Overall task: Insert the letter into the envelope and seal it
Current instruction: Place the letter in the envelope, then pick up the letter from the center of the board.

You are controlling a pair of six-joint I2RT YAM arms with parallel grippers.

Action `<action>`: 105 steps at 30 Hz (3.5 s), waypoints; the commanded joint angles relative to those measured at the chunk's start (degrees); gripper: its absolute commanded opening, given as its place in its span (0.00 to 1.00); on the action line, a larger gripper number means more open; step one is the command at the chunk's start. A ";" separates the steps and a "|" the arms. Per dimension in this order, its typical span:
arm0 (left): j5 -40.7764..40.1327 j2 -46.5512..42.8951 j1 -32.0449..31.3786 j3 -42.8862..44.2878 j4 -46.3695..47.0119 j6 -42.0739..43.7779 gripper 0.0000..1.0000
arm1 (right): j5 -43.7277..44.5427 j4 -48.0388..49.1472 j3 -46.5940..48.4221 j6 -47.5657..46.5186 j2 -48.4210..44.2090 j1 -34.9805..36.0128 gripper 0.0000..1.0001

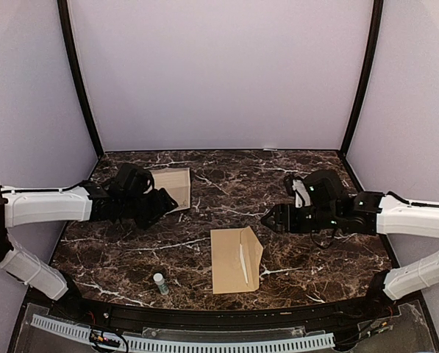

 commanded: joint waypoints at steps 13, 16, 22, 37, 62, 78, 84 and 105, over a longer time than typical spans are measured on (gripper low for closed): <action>-1.57 1.69 12.71 -11.06 11.73 -6.10 0.71 | -7.40 2.51 -3.60 -2.54 -2.54 -4.61 0.74; -0.83 1.40 15.06 -12.40 14.82 -4.10 0.70 | -7.11 2.65 -4.22 -2.03 -3.21 -4.81 0.74; 1.96 4.72 19.68 -11.82 18.72 -1.24 0.64 | -7.00 2.88 -4.49 -1.42 -3.34 -5.37 0.74; 7.28 15.98 24.08 -7.83 25.16 0.62 0.49 | -6.11 1.12 -1.77 -1.73 -1.34 -6.13 0.74; 6.18 17.23 25.77 -4.78 26.18 5.50 0.00 | -5.74 -0.59 2.33 -1.53 3.04 -6.59 0.74; 28.22 -4.29 24.19 4.23 5.49 26.04 0.00 | -9.91 6.31 2.19 -3.65 -6.59 -7.02 0.88; 37.64 -10.38 17.76 10.72 -5.20 33.20 0.00 | -18.77 12.22 2.98 -5.80 -6.19 -6.96 0.90; 51.32 -11.37 -7.14 23.94 -13.33 36.18 0.00 | -26.37 17.16 2.87 -11.37 -12.46 -4.89 0.96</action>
